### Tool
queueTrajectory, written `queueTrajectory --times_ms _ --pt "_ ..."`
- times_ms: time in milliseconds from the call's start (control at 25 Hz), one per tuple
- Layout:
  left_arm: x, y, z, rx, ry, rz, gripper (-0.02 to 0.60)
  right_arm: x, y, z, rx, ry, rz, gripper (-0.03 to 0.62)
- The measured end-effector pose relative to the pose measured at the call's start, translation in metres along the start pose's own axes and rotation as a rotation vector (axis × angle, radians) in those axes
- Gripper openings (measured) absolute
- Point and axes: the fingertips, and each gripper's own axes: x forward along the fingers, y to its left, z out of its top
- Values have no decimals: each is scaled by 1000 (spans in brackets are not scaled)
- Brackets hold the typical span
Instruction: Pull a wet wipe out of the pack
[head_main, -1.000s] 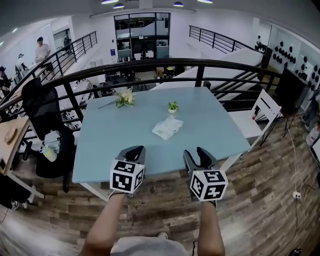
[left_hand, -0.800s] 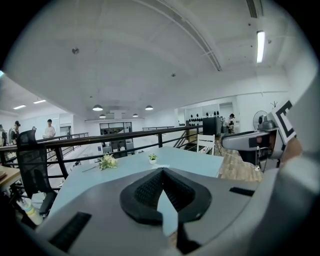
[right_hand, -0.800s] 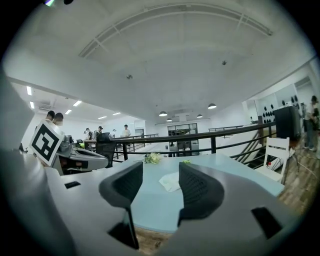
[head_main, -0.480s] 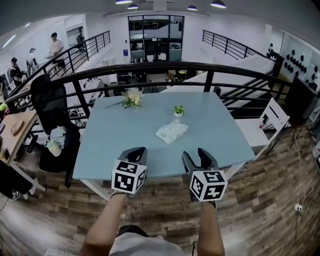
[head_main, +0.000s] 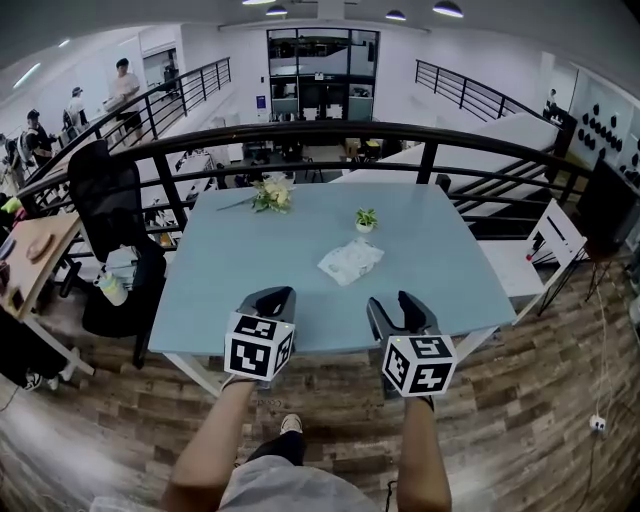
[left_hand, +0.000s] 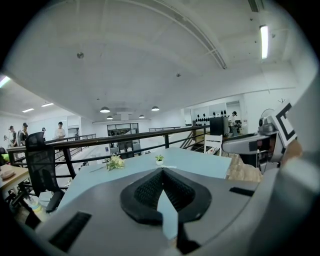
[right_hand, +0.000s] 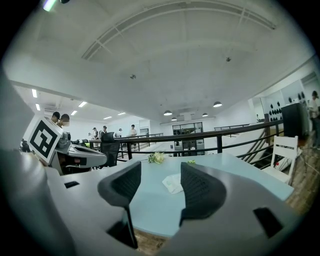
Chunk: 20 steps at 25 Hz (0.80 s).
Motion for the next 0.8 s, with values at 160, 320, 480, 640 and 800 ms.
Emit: queueTrajectory --times_ms 160,320,480,640,800 --pt "8 10 -1 4 3 12 -8 14 -3 1 3 -4 3 232" --pt "22 21 -2 3 8 15 -8 30 -8 -1 7 -1 2 232" --pt "44 32 -2 2 9 10 -8 54 -15 0 2 3 0 232" --pt "73 47 3 -6 11 8 -8 82 -26 3 -5 10 -2 232" --pt "101 63 11 -8 14 8 -8 114 -38 9 -8 20 -4 232"
